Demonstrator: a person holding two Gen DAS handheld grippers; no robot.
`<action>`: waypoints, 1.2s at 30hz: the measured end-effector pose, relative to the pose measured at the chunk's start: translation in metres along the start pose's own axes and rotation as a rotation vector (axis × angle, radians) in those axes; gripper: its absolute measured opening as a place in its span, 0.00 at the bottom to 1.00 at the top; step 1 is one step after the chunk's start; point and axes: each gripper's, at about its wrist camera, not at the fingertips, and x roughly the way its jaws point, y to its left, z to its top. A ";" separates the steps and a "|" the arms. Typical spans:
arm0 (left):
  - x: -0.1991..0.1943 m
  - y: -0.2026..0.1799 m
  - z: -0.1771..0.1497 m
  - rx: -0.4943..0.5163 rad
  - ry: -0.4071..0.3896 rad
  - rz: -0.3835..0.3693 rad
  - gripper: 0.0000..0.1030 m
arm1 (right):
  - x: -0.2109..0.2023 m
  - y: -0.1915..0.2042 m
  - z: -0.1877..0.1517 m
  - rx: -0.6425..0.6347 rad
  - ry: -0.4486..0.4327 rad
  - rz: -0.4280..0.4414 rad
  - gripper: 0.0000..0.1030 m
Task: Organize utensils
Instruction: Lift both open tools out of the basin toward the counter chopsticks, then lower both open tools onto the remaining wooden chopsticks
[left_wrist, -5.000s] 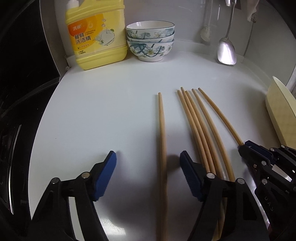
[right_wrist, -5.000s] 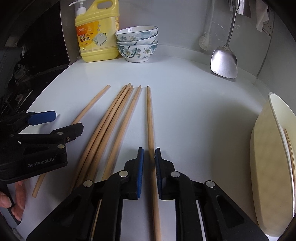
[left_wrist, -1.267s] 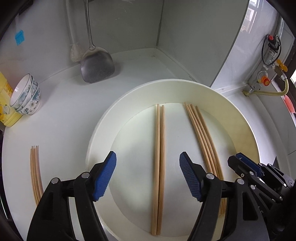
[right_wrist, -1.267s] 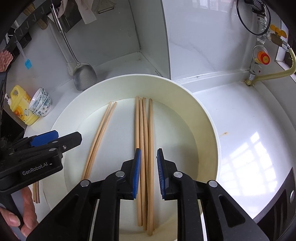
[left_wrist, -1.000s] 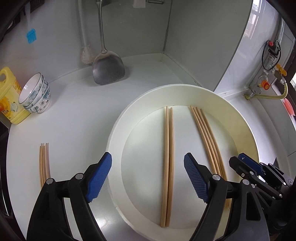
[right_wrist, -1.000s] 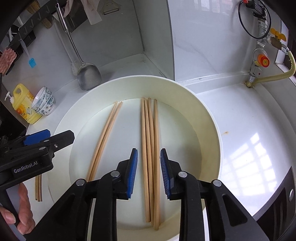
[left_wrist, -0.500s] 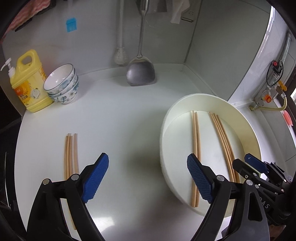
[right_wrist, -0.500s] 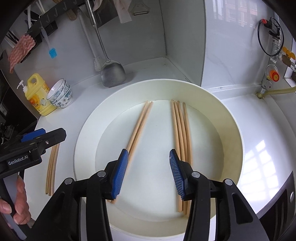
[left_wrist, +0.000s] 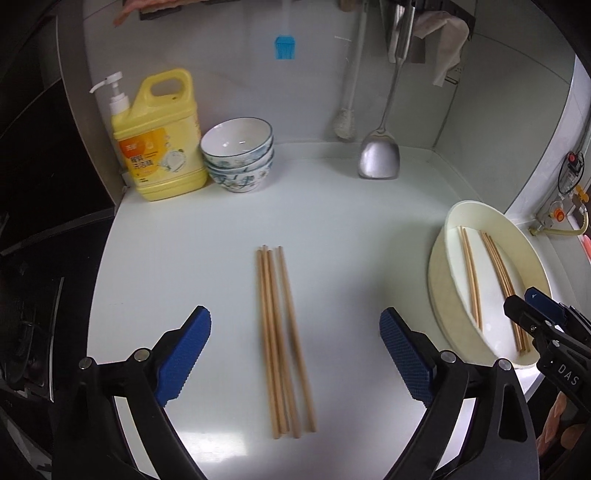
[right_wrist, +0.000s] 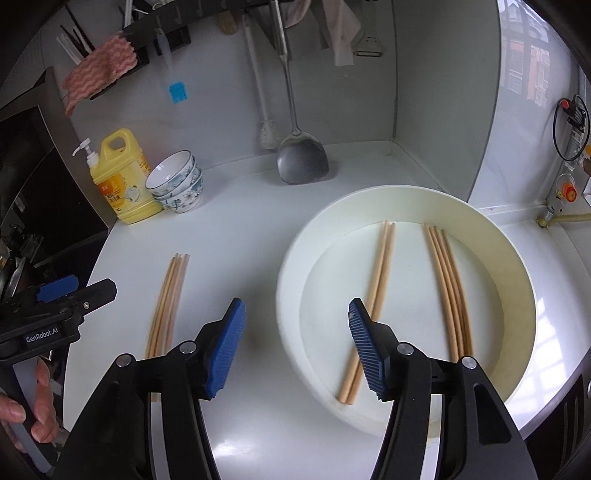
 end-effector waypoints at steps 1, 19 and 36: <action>-0.002 0.010 -0.003 0.003 -0.006 0.005 0.89 | 0.001 0.010 -0.003 -0.008 0.000 -0.002 0.57; 0.029 0.113 -0.044 -0.046 0.018 0.026 0.91 | 0.067 0.116 -0.049 -0.046 0.056 -0.021 0.59; 0.065 0.109 -0.073 -0.114 -0.029 0.063 0.91 | 0.123 0.128 -0.074 -0.133 0.030 -0.011 0.59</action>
